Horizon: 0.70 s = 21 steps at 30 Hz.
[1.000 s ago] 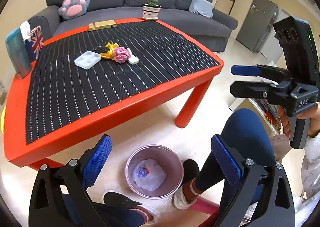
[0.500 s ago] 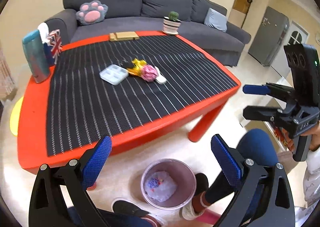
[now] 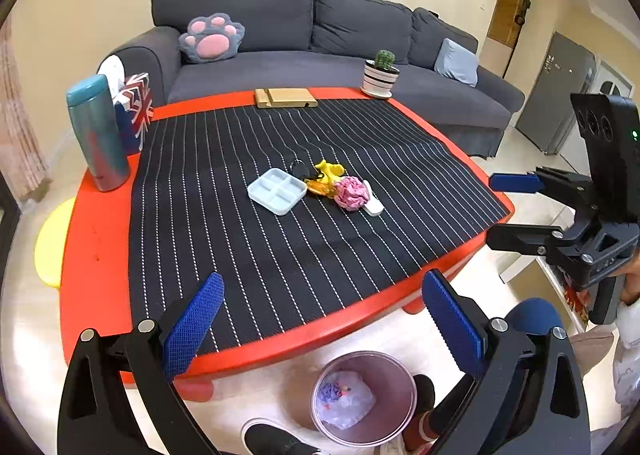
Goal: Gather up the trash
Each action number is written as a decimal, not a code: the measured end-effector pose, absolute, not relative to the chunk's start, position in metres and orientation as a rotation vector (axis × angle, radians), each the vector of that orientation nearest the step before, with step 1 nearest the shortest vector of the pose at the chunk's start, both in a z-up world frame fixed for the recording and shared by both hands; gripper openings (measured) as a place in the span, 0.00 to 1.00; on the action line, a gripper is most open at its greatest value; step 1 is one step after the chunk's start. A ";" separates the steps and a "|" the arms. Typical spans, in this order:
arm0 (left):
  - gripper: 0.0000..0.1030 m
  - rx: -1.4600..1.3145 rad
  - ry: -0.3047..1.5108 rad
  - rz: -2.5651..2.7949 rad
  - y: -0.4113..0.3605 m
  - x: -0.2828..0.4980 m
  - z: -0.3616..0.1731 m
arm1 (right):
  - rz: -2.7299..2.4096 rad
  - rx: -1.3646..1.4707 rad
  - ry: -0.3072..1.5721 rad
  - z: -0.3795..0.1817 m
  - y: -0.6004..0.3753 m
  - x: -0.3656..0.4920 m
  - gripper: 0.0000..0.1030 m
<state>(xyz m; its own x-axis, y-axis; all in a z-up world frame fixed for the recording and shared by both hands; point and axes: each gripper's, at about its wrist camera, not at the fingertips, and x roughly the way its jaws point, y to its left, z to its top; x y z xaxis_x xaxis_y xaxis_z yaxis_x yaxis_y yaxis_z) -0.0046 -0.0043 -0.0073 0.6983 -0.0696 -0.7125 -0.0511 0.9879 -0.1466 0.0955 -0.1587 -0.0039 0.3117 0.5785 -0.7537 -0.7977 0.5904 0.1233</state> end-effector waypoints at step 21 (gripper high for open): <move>0.93 -0.209 0.812 0.016 0.022 0.004 -0.019 | 0.952 -0.521 0.910 -0.047 -0.069 0.162 0.72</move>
<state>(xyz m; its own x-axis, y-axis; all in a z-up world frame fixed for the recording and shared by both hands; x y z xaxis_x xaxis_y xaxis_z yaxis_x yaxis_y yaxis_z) 0.0040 0.0216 -0.0185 0.6890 -0.0658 -0.7217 -0.0940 0.9794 -0.1790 0.1617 -0.0692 -0.0467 0.2682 0.4639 -0.8443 -0.8642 0.5032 0.0019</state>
